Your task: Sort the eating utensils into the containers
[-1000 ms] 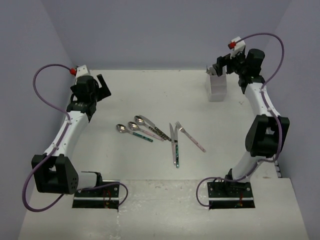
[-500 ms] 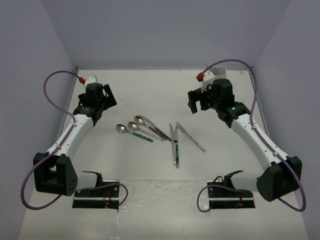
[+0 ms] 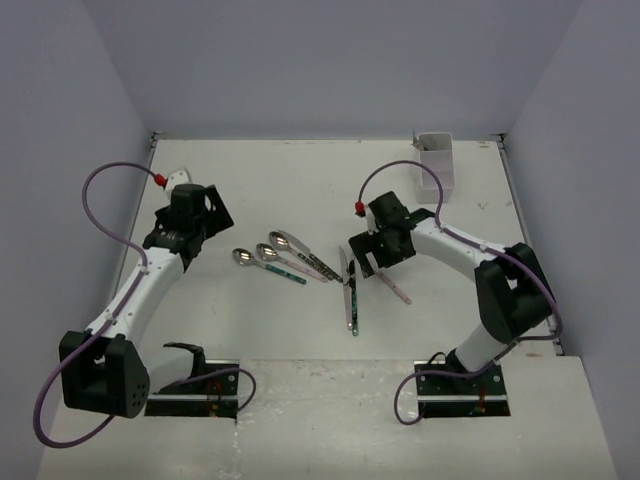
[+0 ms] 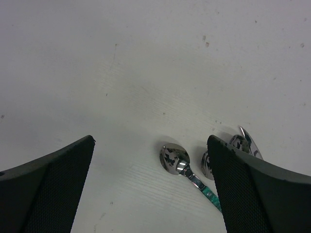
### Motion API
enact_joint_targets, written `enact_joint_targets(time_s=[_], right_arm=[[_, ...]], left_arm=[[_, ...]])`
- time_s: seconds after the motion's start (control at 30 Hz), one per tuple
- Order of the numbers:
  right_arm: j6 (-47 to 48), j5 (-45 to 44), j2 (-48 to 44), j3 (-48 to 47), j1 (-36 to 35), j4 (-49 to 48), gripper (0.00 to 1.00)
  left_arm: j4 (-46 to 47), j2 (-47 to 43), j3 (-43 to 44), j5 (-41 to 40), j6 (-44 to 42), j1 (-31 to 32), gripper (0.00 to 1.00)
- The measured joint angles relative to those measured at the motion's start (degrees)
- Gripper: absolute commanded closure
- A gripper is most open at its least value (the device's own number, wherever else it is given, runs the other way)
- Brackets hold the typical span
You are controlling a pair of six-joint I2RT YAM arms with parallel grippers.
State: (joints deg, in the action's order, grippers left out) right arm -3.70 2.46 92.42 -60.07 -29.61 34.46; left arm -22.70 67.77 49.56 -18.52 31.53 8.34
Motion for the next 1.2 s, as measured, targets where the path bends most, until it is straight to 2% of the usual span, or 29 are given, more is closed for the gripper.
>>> enact_joint_targets(time_s=[0.13,0.23,0.27,0.33,0.37,0.47,0.5,0.53,0.73,0.87,0.97,1.07,1.2], right_arm=[[-2.4,-1.2,5.7,-0.6,0.0,2.6,0.05],[-3.7,-2.5,8.6,-1.8,0.0,4.3,0.19],[-4.1,-3.1,9.3,-2.6,0.0,4.9,0.26],[-4.7,-4.6,10.3,-3.6,-0.3,5.9,0.5],[-4.9,-4.9,10.5,-3.8,-0.3,6.2,0.76],[-5.8,-6.0,10.7,-4.2,-0.9,6.5,0.9],[-5.9,-6.3,10.7,-4.3,-1.0,6.7,0.97],[-5.7,-6.5,10.7,-4.3,-1.2,6.7,1.0],[-2.5,-5.9,9.6,-4.7,-1.2,6.1,1.0],[3.0,-4.7,2.2,-5.8,-0.8,1.6,1.0],[8.0,-3.8,-6.2,-6.2,0.7,-7.3,1.0],[11.6,-0.4,-12.4,-6.2,6.8,-22.4,1.0],[14.1,0.8,-10.6,-8.9,17.0,-41.5,1.0]], left_arm=[[-1.0,-2.2,-0.7,-0.3,0.7,0.0,0.0],[-1.1,-2.7,-0.7,-0.9,0.9,0.0,0.0],[-1.1,-2.7,-0.7,-1.2,0.9,0.0,0.0],[-1.4,-2.7,-0.7,-1.6,0.9,0.0,0.0],[-1.6,-2.7,-0.7,-1.8,0.9,0.0,0.0],[-2.2,-2.6,-0.7,-2.6,0.8,0.0,0.0],[-2.3,-2.5,-0.7,-2.8,0.8,0.0,0.0],[-2.3,-2.4,-0.7,-3.0,0.8,0.0,0.0],[-2.4,-1.5,0.1,-3.6,0.8,0.0,0.0],[-2.4,0.0,1.9,-3.6,0.8,0.0,0.0],[-2.2,0.8,3.1,-3.6,0.6,0.0,0.0],[-2.1,1.6,4.0,-3.6,0.4,0.0,0.0],[-2.1,3.6,6.5,-3.5,0.1,0.0,0.0]])
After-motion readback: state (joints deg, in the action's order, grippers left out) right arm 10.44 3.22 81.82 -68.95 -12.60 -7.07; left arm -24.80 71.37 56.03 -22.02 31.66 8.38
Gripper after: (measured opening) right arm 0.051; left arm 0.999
